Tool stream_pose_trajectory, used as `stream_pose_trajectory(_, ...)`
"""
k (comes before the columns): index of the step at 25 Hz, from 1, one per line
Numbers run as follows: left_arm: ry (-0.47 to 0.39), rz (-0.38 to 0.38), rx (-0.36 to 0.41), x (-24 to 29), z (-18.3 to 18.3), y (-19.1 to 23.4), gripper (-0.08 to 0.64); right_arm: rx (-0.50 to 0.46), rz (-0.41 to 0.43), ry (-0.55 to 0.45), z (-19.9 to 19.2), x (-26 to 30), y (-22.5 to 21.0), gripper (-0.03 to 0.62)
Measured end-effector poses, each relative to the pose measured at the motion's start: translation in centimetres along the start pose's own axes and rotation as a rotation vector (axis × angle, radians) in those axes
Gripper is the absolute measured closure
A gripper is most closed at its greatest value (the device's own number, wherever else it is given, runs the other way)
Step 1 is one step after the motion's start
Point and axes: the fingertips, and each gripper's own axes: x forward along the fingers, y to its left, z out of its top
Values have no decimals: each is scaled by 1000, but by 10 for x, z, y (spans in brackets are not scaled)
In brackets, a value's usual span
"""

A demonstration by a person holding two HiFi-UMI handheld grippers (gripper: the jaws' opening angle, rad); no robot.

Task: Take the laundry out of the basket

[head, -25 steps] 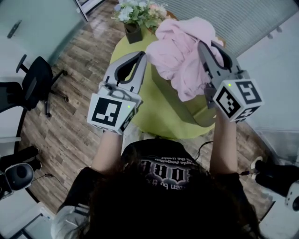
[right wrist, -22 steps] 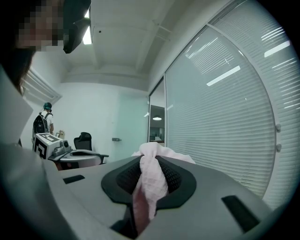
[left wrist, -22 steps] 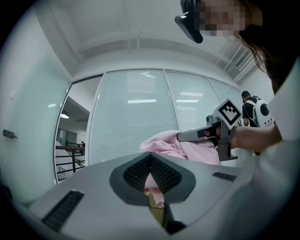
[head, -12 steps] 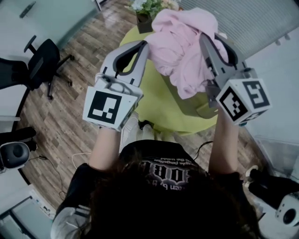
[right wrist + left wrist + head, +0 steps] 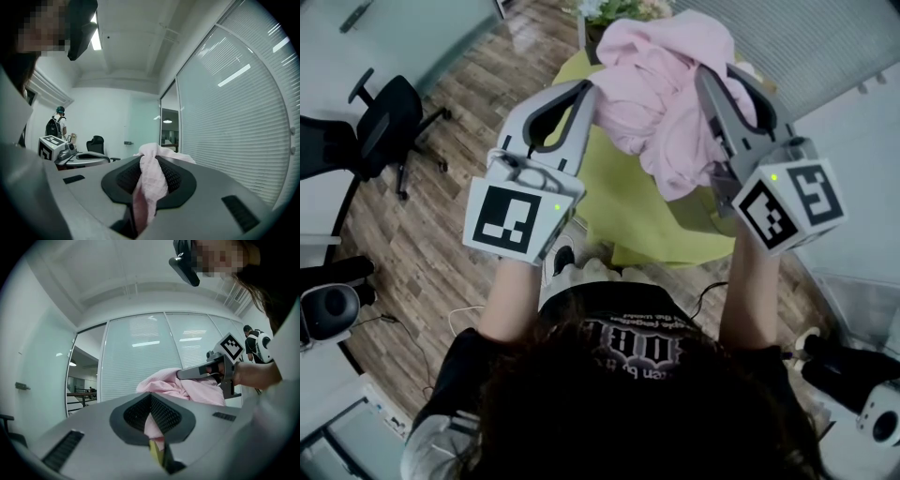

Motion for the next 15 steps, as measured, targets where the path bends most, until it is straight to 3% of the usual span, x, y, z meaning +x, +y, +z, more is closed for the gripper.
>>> stream_pose_trajectory(4,-4,-19,-6,-11,-1,33,560,2,-13,7,1,27,22,515)
stream_pose_trajectory(15,8,-76,-3,-7,0,40,560,69,-44,-15,-5,34,26,515)
